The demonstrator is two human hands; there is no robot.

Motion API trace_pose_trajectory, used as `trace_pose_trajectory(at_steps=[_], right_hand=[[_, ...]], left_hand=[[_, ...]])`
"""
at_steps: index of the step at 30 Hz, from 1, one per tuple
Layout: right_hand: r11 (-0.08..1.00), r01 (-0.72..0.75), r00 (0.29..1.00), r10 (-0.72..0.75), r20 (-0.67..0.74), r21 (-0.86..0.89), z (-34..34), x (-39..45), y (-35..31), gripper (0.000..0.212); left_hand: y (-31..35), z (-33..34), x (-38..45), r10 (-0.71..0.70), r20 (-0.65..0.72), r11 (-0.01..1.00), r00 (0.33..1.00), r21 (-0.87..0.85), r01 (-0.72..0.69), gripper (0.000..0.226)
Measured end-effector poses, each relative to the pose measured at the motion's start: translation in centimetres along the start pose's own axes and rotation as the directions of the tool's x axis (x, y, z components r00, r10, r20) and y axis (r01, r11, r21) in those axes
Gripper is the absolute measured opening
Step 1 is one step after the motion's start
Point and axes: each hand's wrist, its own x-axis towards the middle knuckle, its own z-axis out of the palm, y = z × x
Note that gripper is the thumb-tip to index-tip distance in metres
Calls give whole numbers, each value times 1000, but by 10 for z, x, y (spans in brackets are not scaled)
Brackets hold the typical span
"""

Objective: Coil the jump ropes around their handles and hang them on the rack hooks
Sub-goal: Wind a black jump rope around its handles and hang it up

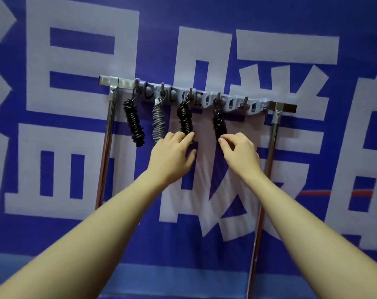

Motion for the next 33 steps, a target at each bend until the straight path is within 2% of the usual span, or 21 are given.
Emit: trace_pose_trajectory(at_steps=[8,15,23,26,30,33], right_hand=[[998,-57,981,59,187,-19,6,-128,10,25],[990,-128,922,143,360,-64,35,-210,37,23],[963,-232,797,269,541,-137,110,-308,104,23],[954,-253,752,298,587,-161,136,-350,137,22],[930,-310,681,362,636,-198,162,-413,186,18],[906,-321,572,418,706,-277,173,-461,220,20]], left_hand=[[25,-25,-104,-127,215,985,968,-85,148,42],[33,-2,-197,-244,423,955,873,-54,293,40],[43,80,-309,-313,642,907,700,-16,421,39],[50,115,-353,-282,684,901,673,-51,430,35],[67,162,-408,-224,779,909,586,-50,413,34],[83,198,-451,-138,822,917,552,-105,386,39]])
